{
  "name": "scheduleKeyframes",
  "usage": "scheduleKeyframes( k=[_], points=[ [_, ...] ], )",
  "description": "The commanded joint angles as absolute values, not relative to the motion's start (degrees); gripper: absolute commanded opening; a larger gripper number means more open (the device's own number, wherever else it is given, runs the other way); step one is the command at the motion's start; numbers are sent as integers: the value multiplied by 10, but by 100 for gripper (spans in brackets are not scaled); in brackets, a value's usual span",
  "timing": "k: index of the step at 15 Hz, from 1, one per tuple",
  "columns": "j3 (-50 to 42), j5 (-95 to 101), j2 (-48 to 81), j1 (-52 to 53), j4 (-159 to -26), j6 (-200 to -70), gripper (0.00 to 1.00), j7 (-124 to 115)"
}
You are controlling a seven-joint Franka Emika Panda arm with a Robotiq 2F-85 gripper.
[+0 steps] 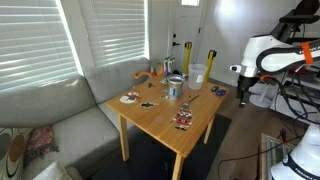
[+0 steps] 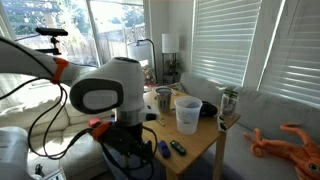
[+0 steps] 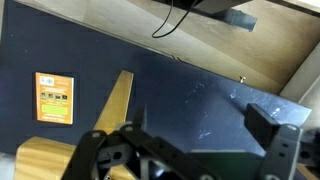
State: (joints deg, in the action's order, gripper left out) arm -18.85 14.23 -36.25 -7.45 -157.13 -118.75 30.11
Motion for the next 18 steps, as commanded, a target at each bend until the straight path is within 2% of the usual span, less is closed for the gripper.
scheduleKeyframes(
  k=[1,6,8,13,18],
  points=[
    [-183,139,-362,-80,-1571,-1187,100,304],
    [-183,139,-362,-79,-1571,-1187,100,304],
    [-168,102,-367,-47,-1566,-1211,100,292],
    [-74,81,-370,7,-1502,-1222,100,222],
    [-15,118,-313,35,-1414,-1303,100,201]
  ],
)
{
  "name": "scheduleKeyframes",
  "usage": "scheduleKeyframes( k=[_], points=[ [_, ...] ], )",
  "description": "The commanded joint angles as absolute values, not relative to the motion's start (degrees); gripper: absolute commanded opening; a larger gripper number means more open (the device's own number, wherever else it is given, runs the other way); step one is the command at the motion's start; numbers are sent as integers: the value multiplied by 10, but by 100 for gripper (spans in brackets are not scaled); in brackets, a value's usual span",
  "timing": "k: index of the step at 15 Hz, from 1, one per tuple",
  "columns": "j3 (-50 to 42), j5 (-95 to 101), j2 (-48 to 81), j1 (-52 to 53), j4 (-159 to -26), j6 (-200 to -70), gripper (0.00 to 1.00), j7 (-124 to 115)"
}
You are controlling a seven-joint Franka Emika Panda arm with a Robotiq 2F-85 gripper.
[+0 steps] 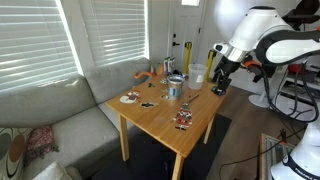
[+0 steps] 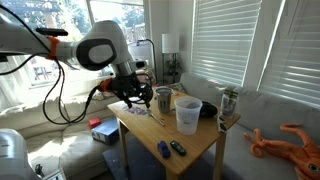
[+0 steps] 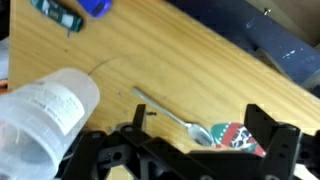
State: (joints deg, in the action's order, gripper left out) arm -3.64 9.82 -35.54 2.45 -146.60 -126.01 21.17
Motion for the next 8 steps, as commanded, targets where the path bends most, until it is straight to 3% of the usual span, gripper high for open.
scheduleKeyframes(
  k=[1,4,8],
  points=[
    [-7,123,-300,38,-1399,-1329,100,202],
    [10,133,-260,29,-1365,-1417,100,170],
    [1,121,-268,39,-1375,-1411,100,185]
  ],
)
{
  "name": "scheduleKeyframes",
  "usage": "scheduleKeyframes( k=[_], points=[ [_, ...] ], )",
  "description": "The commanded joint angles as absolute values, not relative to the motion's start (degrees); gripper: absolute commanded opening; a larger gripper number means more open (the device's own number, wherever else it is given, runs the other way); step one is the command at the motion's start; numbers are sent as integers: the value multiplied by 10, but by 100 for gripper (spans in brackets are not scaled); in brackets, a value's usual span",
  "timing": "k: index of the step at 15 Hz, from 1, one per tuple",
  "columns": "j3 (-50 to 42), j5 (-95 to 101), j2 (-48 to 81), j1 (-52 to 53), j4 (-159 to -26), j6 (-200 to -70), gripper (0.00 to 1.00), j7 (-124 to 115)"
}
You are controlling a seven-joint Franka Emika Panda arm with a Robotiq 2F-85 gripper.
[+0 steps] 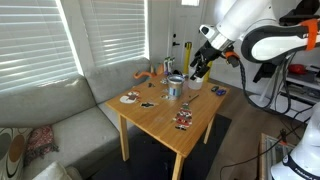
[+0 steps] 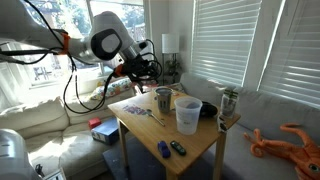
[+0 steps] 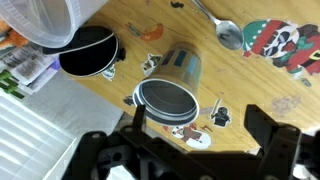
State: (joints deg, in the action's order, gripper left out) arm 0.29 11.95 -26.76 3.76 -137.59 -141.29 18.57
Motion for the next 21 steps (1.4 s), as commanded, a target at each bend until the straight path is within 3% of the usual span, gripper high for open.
scheduleKeyframes(
  k=[1,9,21],
  points=[
    [1,121,-264,39,-1373,-1412,100,184],
    [-86,-120,-228,163,-1396,-1519,100,294],
    [-90,-133,-131,143,-1331,-1514,98,326]
  ],
)
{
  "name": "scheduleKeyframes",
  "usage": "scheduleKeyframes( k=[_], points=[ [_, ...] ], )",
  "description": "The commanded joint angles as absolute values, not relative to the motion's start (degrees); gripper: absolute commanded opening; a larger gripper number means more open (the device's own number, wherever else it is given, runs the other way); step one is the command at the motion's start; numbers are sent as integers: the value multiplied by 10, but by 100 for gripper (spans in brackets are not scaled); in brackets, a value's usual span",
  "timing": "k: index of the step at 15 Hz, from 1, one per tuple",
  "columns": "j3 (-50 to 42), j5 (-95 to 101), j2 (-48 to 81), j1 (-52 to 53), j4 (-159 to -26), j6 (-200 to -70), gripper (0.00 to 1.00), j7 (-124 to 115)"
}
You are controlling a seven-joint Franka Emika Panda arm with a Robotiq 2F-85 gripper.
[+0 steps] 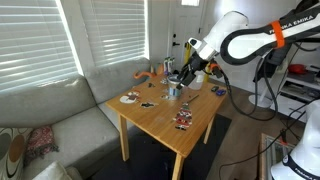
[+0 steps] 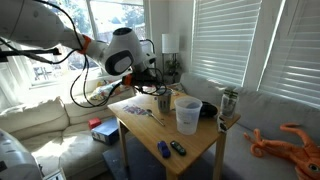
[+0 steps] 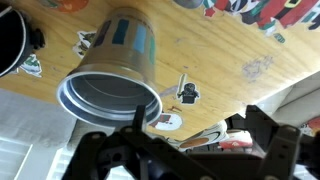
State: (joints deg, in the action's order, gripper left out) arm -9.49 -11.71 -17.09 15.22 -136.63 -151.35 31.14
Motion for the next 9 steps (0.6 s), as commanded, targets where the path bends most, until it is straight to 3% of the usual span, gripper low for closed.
scheduleKeyframes(
  k=[1,2,4,9],
  points=[
    [-87,-128,-120,139,-1324,-1515,86,326],
    [-80,-113,-108,130,-1317,-1515,73,319],
    [-63,-77,-86,111,-1308,-1528,63,302],
    [-15,122,-40,44,-1287,-1587,25,197]
  ],
)
